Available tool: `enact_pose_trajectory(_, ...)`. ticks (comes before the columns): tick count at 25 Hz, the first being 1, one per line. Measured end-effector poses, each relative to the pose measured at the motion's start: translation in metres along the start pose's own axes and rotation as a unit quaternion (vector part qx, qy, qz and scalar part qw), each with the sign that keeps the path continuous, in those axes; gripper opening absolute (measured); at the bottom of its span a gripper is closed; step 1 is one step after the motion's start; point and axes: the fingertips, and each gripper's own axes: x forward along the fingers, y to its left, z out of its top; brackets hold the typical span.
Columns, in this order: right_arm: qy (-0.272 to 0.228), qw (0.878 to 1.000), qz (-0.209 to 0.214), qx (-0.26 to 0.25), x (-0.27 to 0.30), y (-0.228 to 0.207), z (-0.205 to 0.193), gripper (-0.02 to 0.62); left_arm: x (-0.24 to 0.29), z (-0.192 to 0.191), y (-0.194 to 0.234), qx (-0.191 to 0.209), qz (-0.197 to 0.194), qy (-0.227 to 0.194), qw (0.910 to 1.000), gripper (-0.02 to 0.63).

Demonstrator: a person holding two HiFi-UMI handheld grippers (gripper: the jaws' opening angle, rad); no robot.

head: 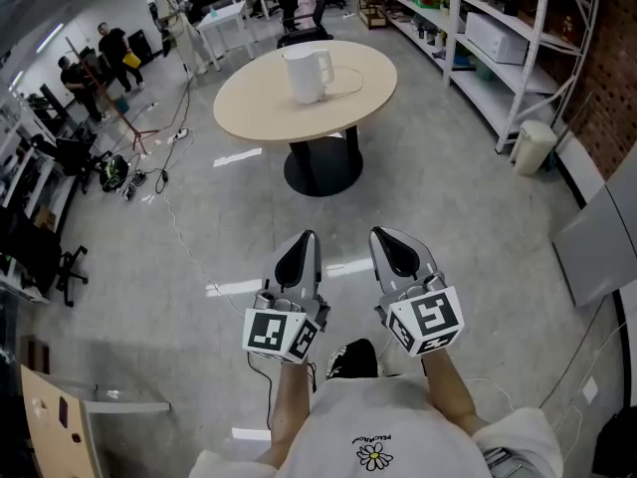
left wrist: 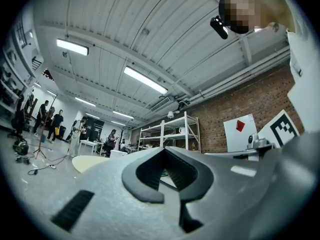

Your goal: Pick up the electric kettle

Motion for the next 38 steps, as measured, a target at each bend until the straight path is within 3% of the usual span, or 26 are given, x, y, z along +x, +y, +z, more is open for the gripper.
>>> enact_pose_trajectory(5, 0.016, 0.999, -0.001, 0.034, 0.021, -0.018, -0.021, 0.002, 0.008, -0.012, 0.022, -0.002, 0.024, 0.011, 0.9997, 0.002)
enact_pose_trajectory(11, 0.041, 0.997, -0.001, 0.059, 0.101, -0.046, -0.057, 0.002, 0.047, -0.049, 0.097, -0.016, 0.054, 0.032, 0.9979, 0.002)
enact_pose_trajectory(16, 0.046, 0.998, -0.011, 0.047, 0.216, -0.089, -0.061, 0.002, 0.134, -0.058, 0.189, -0.018, 0.058, 0.025, 0.9979, 0.002)
enact_pose_trajectory(22, 0.017, 0.999, -0.028, 0.010, 0.373, -0.125, -0.016, 0.002, 0.252, -0.029, 0.307, 0.003, 0.028, 0.008, 0.9996, 0.002)
enact_pose_trajectory(27, 0.001, 0.999, -0.033, -0.011, 0.453, -0.159, 0.000, 0.002, 0.328, -0.024, 0.351, 0.018, 0.003, 0.006, 0.9998, 0.002)
enact_pose_trajectory(38, 0.020, 0.999, -0.041, 0.003, 0.571, -0.277, -0.030, 0.002, 0.475, -0.078, 0.422, 0.012, 0.025, 0.032, 0.9991, 0.002)
